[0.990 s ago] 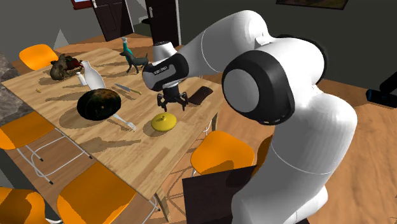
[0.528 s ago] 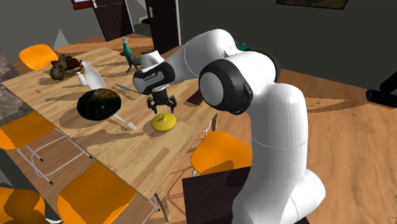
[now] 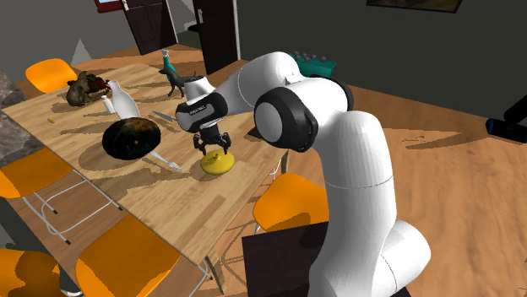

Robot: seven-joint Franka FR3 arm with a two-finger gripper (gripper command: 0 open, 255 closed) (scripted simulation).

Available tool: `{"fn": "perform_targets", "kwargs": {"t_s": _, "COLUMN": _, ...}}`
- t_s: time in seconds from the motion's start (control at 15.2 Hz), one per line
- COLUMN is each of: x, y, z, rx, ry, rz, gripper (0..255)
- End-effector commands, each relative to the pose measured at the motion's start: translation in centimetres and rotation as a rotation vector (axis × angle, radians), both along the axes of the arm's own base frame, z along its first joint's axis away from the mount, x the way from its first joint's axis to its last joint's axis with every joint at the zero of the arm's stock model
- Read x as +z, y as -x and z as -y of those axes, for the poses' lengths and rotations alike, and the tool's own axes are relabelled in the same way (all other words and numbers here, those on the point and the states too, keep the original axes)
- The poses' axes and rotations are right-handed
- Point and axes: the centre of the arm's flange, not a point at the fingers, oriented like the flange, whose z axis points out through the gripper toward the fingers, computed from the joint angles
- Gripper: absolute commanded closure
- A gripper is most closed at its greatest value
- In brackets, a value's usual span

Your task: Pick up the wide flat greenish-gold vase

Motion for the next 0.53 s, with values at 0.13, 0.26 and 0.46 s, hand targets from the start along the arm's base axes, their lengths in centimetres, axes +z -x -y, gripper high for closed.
{"fn": "perform_targets", "kwargs": {"t_s": 0.13, "x": -1.39, "y": -0.13, "z": -0.09, "rx": 0.0, "ry": 0.0, "rz": 0.0, "gripper": 0}}
{"fn": "perform_targets", "kwargs": {"t_s": 0.26, "x": -1.4, "y": -0.12, "z": -0.15, "rx": 0.0, "ry": 0.0, "rz": 0.0, "gripper": 255}}
{"fn": "perform_targets", "kwargs": {"t_s": 0.46, "x": -1.42, "y": -0.12, "z": -0.15, "rx": 0.0, "ry": 0.0, "rz": 0.0, "gripper": 255}}
